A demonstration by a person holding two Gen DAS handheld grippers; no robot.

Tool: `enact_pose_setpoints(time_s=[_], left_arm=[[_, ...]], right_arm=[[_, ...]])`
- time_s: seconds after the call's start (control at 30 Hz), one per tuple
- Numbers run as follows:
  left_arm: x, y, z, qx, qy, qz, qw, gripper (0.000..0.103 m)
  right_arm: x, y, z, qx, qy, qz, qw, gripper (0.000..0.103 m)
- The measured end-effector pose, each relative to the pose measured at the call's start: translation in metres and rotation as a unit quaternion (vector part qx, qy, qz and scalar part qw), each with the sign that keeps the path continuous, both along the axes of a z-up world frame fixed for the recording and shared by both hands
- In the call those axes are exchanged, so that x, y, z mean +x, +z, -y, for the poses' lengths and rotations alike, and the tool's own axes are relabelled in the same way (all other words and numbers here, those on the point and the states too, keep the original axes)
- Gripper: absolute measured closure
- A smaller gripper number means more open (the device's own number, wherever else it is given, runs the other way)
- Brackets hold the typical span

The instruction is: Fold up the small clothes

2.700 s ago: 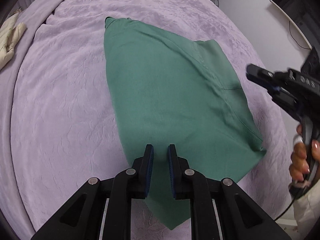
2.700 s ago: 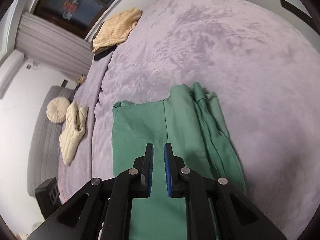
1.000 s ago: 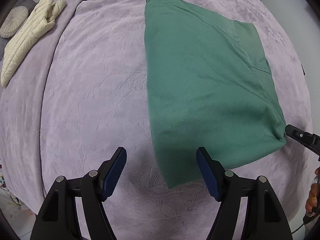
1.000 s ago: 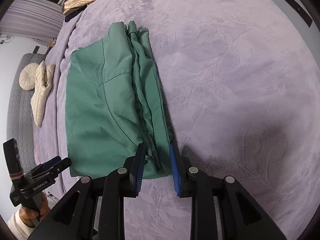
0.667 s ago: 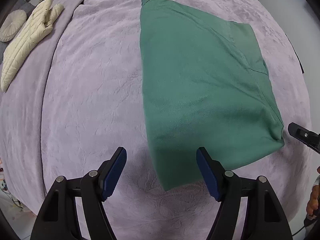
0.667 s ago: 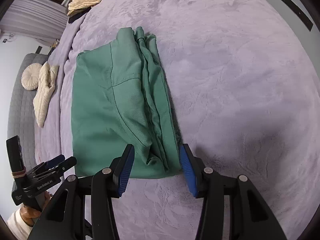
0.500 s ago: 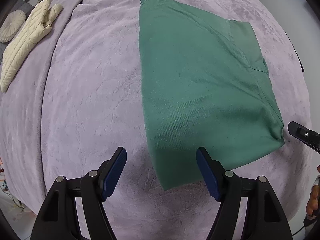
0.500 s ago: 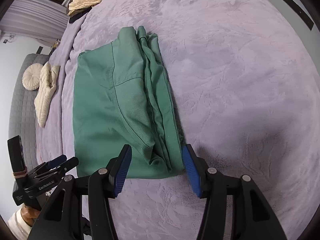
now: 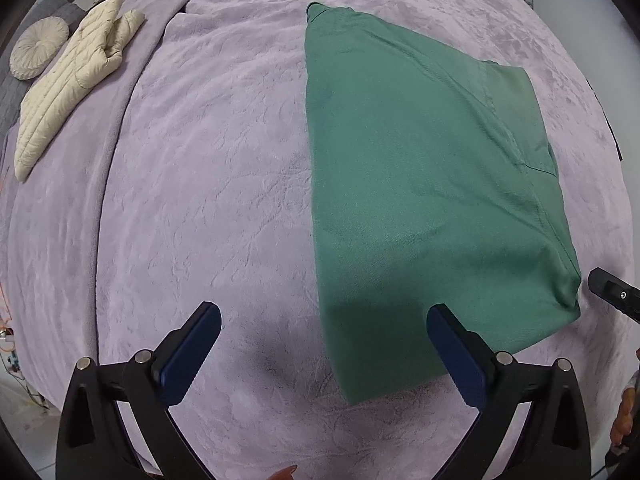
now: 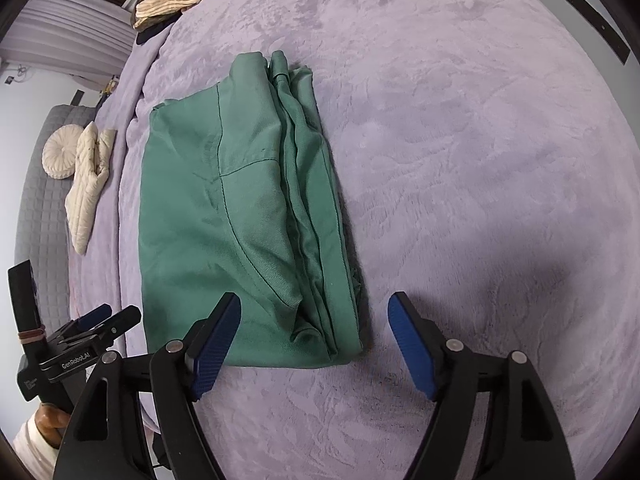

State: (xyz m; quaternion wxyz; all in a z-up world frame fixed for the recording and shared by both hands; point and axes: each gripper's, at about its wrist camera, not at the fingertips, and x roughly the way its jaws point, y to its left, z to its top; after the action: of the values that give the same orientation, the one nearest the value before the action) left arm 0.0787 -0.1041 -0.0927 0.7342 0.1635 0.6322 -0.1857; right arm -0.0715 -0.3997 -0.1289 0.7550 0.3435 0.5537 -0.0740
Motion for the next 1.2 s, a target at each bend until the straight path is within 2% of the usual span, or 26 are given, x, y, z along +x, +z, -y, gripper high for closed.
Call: enact_pose_setpoints(time_s=[0.23, 0.5, 0.63, 0.87, 1.07, 1.2], left_arm=[[0.021, -0.006, -0.004, -0.001, 0.015, 0.009, 0.9998, 0.000], [0.067, -0.013, -0.014, -0.098, 0.033, -0.028, 0.9943, 0.000], [0.088, -0.029, -0.008, -0.133, 0.028, -0.057, 0.9891, 0.000], [0.106, -0.066, 0.010, -0.198, 0.018, -0.129, 0.9717, 0.000], [0.099, -0.086, 0.041, -0.209, -0.012, -0.151, 0.9660, 0.000], [0.092, -0.095, 0.058, -0.200, -0.021, -0.141, 0.9693, 0.000]], right_arm=[[0.009, -0.004, 0.011, 0.023, 0.009, 0.013, 1.000, 0.024], [0.030, -0.014, 0.031, 0.070, 0.015, 0.034, 0.997, 0.022], [0.045, -0.026, 0.038, 0.084, 0.026, 0.032, 0.996, 0.022], [0.073, -0.052, 0.045, 0.159, 0.052, 0.049, 0.985, 0.021], [0.105, -0.067, 0.033, 0.195, 0.094, 0.060, 0.974, 0.020], [0.117, -0.074, 0.026, 0.214, 0.095, 0.072, 0.970, 0.017]])
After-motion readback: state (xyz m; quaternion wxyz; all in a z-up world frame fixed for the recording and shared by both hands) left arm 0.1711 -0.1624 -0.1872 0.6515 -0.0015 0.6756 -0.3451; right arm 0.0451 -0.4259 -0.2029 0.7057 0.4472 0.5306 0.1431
